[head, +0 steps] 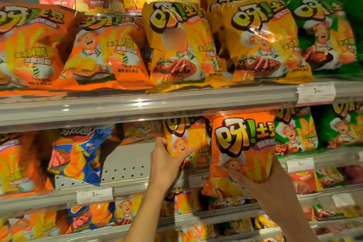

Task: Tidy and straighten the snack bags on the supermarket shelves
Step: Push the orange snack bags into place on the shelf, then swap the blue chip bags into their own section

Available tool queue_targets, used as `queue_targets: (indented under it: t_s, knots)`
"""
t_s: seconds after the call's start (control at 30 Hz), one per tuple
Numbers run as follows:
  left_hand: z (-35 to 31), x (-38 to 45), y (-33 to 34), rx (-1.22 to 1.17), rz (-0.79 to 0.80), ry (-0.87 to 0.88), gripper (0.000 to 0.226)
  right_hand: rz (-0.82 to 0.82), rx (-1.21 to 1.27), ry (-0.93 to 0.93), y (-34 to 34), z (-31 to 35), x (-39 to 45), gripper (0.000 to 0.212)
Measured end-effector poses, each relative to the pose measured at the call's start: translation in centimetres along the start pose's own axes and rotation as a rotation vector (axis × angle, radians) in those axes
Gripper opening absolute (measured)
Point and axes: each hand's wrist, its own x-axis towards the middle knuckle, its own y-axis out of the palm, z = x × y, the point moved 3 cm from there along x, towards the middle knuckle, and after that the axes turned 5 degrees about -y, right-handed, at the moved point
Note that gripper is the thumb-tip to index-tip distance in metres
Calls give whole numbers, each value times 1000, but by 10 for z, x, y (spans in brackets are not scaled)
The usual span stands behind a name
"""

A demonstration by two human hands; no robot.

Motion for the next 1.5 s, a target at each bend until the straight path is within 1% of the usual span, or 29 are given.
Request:
queue_targets:
  t_s: [0.1,0.23,0.3,0.37,0.43,0.47,0.53,0.6,0.67,0.7,0.77,0.83,0.9,0.97,1.03,1.1,1.13,1.17,1.23,1.33,1.4,1.5]
  knots:
    - [1,1,-4,21,51,16,62,0,11,-8,6,6,-6,68]
    - [2,2,-11,138,155,-10,65,9,33,-15,26,19,-17,68]
    - [7,0,-20,131,231,17,63,25,51,-13,40,27,-22,69]
    - [14,-7,-38,168,250,76,58,37,58,-8,57,34,-26,71]
    - [25,-15,-63,326,164,185,60,42,69,-1,75,39,-31,74]
    - [30,-20,-77,408,107,253,57,50,68,-7,86,43,-33,74]
    - [43,-31,-105,469,12,381,36,68,49,-26,109,51,-37,70]
    - [58,-42,-133,486,-104,475,23,80,43,-33,134,60,-40,72]
    - [74,-52,-161,432,-258,483,21,89,32,-43,159,68,-40,79]
    - [81,-55,-174,398,-334,453,25,90,22,-58,171,72,-40,78]
    - [91,-59,-194,428,-430,397,35,72,-27,-99,191,82,-36,73]
    - [98,-60,-207,516,-441,364,41,48,-66,-135,205,90,-32,77]
    - [104,-60,-212,602,-409,349,45,18,-20,-168,216,92,-25,79]
    - [108,-59,-212,650,-371,345,46,-34,1,-216,224,91,-15,74]
    - [110,-59,-208,666,-354,323,48,-64,-32,-315,230,88,-6,67]
    - [110,-61,-205,651,-362,304,48,-53,-82,-421,238,82,2,61]
    - [110,-61,-204,644,-370,303,47,-39,-88,-438,243,77,5,60]
    - [110,-61,-204,643,-374,305,47,-8,-64,-416,247,71,7,58]
    - [111,-60,-204,641,-374,308,46,93,14,-313,255,60,12,55]
    - [113,-58,-205,631,-372,297,45,262,30,-183,264,47,14,54]
    - [115,-59,-203,631,-365,287,42,298,33,-157,264,45,14,58]
    - [118,-59,-200,642,-361,287,32,282,18,-182,263,48,14,64]
